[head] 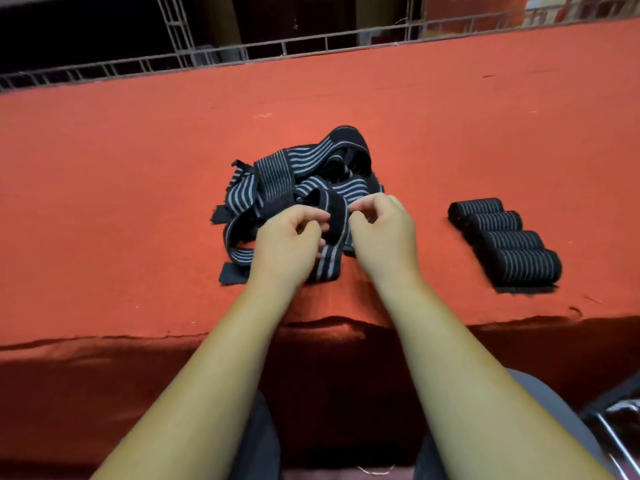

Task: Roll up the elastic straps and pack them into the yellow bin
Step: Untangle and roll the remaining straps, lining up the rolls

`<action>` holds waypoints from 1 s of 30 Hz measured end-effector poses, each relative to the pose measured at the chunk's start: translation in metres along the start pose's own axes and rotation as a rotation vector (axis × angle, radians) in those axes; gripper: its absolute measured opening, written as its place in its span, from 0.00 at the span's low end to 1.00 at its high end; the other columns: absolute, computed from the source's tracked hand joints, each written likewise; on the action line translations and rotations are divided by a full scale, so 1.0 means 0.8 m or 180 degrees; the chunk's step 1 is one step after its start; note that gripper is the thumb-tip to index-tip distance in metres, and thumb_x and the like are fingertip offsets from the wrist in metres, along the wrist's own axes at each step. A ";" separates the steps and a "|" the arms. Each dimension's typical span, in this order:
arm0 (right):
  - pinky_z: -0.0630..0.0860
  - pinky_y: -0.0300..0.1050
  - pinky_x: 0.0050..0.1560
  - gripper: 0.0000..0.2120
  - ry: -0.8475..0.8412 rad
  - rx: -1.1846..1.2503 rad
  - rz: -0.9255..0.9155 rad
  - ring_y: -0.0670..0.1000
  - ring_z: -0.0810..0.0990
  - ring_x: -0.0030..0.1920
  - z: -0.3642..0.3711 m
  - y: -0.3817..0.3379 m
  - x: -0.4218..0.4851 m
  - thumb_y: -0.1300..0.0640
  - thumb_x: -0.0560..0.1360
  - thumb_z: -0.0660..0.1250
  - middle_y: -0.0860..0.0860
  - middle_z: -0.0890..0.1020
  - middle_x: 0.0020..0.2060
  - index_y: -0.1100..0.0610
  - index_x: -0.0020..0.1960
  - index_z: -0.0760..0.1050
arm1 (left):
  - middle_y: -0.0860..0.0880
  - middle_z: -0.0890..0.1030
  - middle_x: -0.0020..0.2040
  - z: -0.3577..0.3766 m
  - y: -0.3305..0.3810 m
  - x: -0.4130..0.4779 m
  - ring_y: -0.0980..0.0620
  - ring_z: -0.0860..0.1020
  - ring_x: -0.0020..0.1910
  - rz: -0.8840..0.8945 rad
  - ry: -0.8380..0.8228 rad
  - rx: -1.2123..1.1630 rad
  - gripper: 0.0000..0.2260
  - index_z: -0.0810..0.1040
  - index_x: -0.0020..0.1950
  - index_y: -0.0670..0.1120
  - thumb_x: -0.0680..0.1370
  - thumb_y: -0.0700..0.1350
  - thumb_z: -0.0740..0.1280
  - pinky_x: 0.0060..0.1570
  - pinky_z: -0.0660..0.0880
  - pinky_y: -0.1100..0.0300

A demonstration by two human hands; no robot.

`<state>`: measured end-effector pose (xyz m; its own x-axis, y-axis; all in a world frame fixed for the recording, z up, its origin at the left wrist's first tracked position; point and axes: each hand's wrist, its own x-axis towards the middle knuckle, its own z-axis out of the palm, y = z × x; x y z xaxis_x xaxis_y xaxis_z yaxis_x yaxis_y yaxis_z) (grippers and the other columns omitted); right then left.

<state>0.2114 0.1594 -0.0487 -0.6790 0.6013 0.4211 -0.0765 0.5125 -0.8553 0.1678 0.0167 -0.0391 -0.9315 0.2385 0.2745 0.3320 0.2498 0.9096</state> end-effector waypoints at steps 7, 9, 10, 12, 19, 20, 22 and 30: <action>0.74 0.46 0.58 0.07 0.0058 -0.0047 -0.0898 0.51 0.79 0.52 0.066 -0.022 0.006 0.63 0.75 0.67 0.48 0.80 0.47 0.54 0.48 0.82 | 0.56 0.88 0.49 -0.083 -0.028 0.073 0.56 0.87 0.51 -0.0119 0.0664 0.0455 0.17 0.87 0.53 0.53 0.76 0.35 0.64 0.53 0.86 0.46; 0.74 0.47 0.58 0.07 0.0041 -0.0044 -0.0963 0.53 0.79 0.53 0.083 -0.022 0.009 0.62 0.75 0.66 0.48 0.80 0.47 0.53 0.48 0.81 | 0.58 0.87 0.50 -0.087 -0.030 0.089 0.55 0.86 0.51 -0.0021 0.0513 0.0646 0.19 0.86 0.54 0.54 0.75 0.35 0.64 0.49 0.86 0.45; 0.74 0.48 0.59 0.08 0.0043 -0.0059 -0.0950 0.54 0.79 0.54 0.092 -0.020 0.011 0.61 0.74 0.65 0.48 0.80 0.47 0.53 0.48 0.81 | 0.58 0.87 0.51 -0.086 -0.032 0.096 0.55 0.86 0.52 0.0043 0.0372 0.0797 0.20 0.86 0.53 0.55 0.74 0.34 0.64 0.51 0.86 0.46; 0.74 0.49 0.61 0.11 0.0041 -0.0149 -0.0866 0.56 0.79 0.56 0.109 -0.017 0.014 0.62 0.74 0.63 0.49 0.82 0.50 0.54 0.50 0.83 | 0.57 0.85 0.58 -0.082 -0.040 0.105 0.52 0.84 0.58 0.0169 -0.0004 0.1326 0.23 0.88 0.54 0.56 0.72 0.32 0.64 0.64 0.80 0.52; 0.73 0.57 0.71 0.24 -0.0528 -0.0751 -0.0493 0.58 0.73 0.66 0.131 -0.010 0.016 0.62 0.78 0.60 0.47 0.81 0.67 0.53 0.70 0.81 | 0.54 0.71 0.82 -0.082 -0.097 0.096 0.56 0.67 0.82 0.0057 -0.0399 0.1565 0.29 0.85 0.69 0.57 0.76 0.31 0.63 0.77 0.57 0.69; 0.72 0.57 0.72 0.24 -0.0577 -0.0813 -0.0501 0.57 0.73 0.67 0.131 -0.008 0.016 0.63 0.78 0.61 0.46 0.80 0.68 0.52 0.72 0.80 | 0.55 0.70 0.83 -0.081 -0.107 0.095 0.55 0.66 0.82 0.0043 -0.0392 0.1501 0.30 0.83 0.72 0.58 0.77 0.31 0.63 0.79 0.57 0.67; 0.72 0.56 0.72 0.25 -0.0656 -0.0928 -0.0525 0.56 0.72 0.68 0.131 -0.004 0.015 0.62 0.78 0.63 0.45 0.79 0.69 0.50 0.74 0.78 | 0.56 0.68 0.84 -0.080 -0.119 0.097 0.53 0.64 0.84 0.0084 -0.0416 0.1484 0.31 0.80 0.75 0.58 0.78 0.32 0.61 0.83 0.56 0.60; 0.71 0.55 0.70 0.24 -0.0906 -0.1254 -0.0698 0.54 0.71 0.65 0.135 0.008 0.002 0.57 0.81 0.67 0.42 0.76 0.66 0.41 0.75 0.76 | 0.57 0.61 0.87 -0.082 -0.118 0.101 0.44 0.60 0.84 0.0217 -0.0844 0.1819 0.25 0.84 0.69 0.59 0.81 0.37 0.61 0.83 0.58 0.49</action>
<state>0.1310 0.0977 -0.0859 -0.8533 0.2921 0.4319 0.0038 0.8318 -0.5551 0.0512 -0.0491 -0.0821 -0.8615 0.4776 0.1727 0.4842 0.6701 0.5626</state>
